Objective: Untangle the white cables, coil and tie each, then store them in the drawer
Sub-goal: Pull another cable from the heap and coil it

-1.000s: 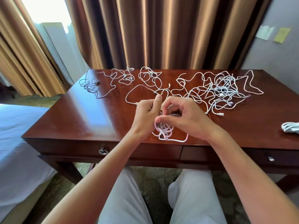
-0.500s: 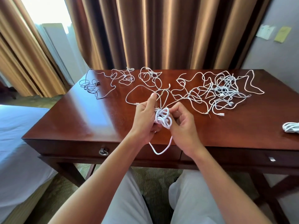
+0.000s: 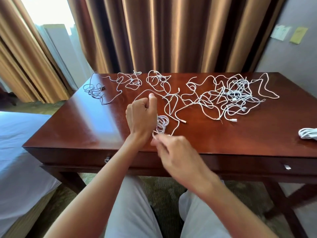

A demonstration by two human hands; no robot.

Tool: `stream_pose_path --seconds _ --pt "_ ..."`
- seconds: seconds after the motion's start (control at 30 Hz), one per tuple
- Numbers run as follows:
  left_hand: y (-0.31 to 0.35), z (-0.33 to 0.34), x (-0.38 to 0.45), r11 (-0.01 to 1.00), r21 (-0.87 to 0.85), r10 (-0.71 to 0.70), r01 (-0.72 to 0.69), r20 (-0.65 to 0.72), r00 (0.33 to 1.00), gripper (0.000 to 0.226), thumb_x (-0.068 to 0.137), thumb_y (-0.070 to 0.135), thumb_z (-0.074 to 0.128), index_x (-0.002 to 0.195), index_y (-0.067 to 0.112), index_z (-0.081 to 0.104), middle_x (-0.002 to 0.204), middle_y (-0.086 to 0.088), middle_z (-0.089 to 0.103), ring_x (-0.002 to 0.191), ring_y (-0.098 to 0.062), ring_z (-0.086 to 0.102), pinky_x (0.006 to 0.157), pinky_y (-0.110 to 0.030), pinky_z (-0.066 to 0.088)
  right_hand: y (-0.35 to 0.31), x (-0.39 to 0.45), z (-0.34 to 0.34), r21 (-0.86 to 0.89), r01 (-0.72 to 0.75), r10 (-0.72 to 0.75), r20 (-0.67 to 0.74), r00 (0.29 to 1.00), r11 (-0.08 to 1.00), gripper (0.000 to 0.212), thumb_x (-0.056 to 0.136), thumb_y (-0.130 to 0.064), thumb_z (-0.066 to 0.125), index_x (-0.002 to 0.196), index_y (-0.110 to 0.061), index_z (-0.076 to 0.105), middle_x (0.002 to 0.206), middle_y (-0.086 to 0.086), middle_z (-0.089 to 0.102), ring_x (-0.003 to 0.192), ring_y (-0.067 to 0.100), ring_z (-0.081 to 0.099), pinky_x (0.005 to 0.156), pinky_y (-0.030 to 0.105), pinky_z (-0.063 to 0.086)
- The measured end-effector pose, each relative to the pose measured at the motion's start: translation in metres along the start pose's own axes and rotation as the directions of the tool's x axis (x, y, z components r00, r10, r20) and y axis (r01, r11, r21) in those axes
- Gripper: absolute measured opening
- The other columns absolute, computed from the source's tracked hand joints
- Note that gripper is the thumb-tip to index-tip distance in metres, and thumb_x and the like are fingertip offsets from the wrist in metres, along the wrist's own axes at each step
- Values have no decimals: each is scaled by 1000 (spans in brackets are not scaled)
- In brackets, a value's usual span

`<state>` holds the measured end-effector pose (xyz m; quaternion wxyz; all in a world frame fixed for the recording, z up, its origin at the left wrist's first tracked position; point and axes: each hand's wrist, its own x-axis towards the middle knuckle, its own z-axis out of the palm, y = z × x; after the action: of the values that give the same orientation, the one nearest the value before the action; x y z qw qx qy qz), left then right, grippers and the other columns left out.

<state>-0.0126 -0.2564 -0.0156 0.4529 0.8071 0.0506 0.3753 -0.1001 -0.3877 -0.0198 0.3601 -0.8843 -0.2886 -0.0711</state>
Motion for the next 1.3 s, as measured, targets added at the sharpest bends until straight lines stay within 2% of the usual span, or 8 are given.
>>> stream_pose_path --seconds 0.2,0.37,0.47,0.57,0.7,0.87,1.07,1.3 --pt "-1 -3 -3 994 -96 77 -60 187 979 64 105 30 41 44 19 24 36 8 27 40 -7 25 45 -32 25 18 34 -51 168 92 -82 -68 994 982 22 103 -20 57 89 -14 74 66 -18 64 57 -2 59 56 12 39" --pt "23 -3 -15 938 -347 87 27 310 947 64 110 24 33 47 13 29 42 8 29 42 -6 25 44 -22 23 46 54 -53 306 82 -44 -128 991 948 15 98 -26 66 89 -20 76 71 -16 70 66 3 64 64 22 47" --pt "27 -3 -14 874 -473 -17 116 209 978 63 111 25 30 51 5 35 43 4 30 42 -11 26 43 -24 23 61 50 -41 369 70 25 -247 969 927 13 96 -30 66 90 -26 77 76 2 75 69 30 66 63 45 51" --pt "34 -2 -11 846 -512 -75 146 157 985 63 110 26 32 51 3 34 44 -1 29 43 -17 26 43 -28 21 58 40 -18 384 69 40 -268 963 921 15 94 -19 65 92 -22 79 78 1 76 63 14 61 58 41 49" --pt "37 1 -2 861 -486 -162 151 19 987 65 109 27 34 50 1 30 47 -4 29 47 -20 25 48 -40 19 39 26 10 258 51 8 -222 975 965 23 103 -20 55 97 -15 76 68 -14 65 58 -7 51 58 23 40" --pt "28 4 5 960 -273 30 -60 -113 993 63 108 21 37 48 25 19 36 12 26 38 -8 24 45 -25 19 18 16 7 -53 25 -27 -25 999 998 15 107 -21 40 109 -17 54 96 10 70 91 40 64 68 47 48" --pt "6 2 -6 954 0 298 -299 56 953 59 106 31 33 49 19 25 38 3 28 36 -21 31 46 -35 23 -5 14 -34 -394 146 -155 10 988 907 28 106 -34 47 99 -15 66 95 12 73 94 38 68 72 41 48" --pt "15 1 -15 913 -408 142 16 354 925 66 108 26 33 48 0 31 42 -10 28 44 -16 28 45 -28 21 43 48 -65 330 149 -120 -107 987 932 17 76 -30 85 77 -16 76 71 -3 72 64 14 66 63 27 51"
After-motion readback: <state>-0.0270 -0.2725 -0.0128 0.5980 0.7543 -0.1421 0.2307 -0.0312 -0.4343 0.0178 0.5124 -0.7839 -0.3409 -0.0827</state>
